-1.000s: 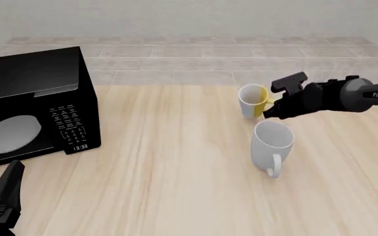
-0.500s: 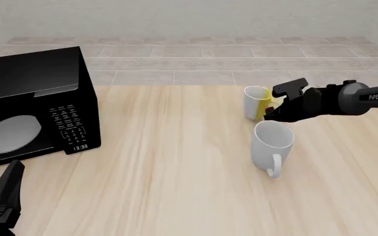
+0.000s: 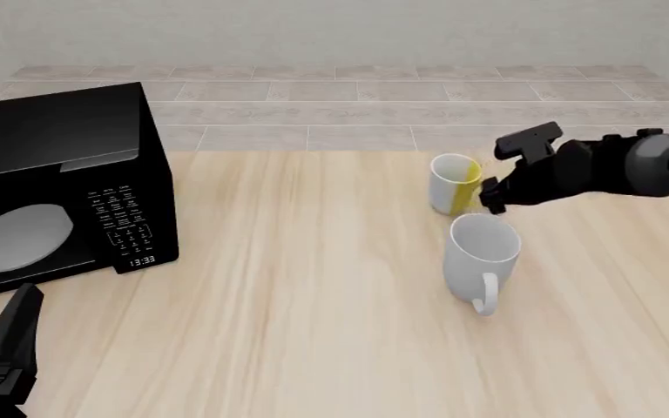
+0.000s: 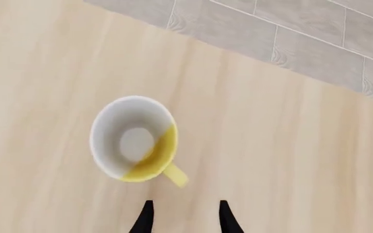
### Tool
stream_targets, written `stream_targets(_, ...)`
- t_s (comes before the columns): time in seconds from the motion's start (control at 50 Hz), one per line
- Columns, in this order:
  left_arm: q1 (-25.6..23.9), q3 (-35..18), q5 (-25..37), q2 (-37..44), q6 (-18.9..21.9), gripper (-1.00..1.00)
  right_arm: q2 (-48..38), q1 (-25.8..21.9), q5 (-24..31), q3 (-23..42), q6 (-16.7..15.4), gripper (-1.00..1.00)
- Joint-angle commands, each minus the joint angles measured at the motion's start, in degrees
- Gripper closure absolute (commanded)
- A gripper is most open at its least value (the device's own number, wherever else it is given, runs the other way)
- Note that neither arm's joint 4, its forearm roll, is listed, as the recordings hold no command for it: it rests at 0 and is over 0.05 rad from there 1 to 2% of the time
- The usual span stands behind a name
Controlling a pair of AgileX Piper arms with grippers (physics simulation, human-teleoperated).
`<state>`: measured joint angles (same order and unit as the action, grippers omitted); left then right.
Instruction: Put the yellow and white mug to the front of the white mug.
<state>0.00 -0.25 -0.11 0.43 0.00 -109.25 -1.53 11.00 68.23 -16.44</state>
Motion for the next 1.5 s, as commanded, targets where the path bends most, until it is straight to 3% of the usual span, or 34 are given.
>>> stream_targets(0.02,0.00,0.00,0.00,0.00,0.00,-1.00,5.11,0.63,2.04,-1.44,-1.79,-1.00)
stream_targets(0.26,0.00,0.00,0.00,0.00,0.00,-1.00,11.44,0.19,0.03,-7.40,-1.76,-1.00)
stream_targets(0.52,0.00,0.00,0.00,0.00,0.00,-1.00,24.16,-2.99,-7.17,-18.98,2.48,-1.00)
stream_targets(1.5,0.00,0.00,0.00,0.00,0.00,-1.00,53.30,2.73,-2.58,-33.98,-2.81,-1.00)
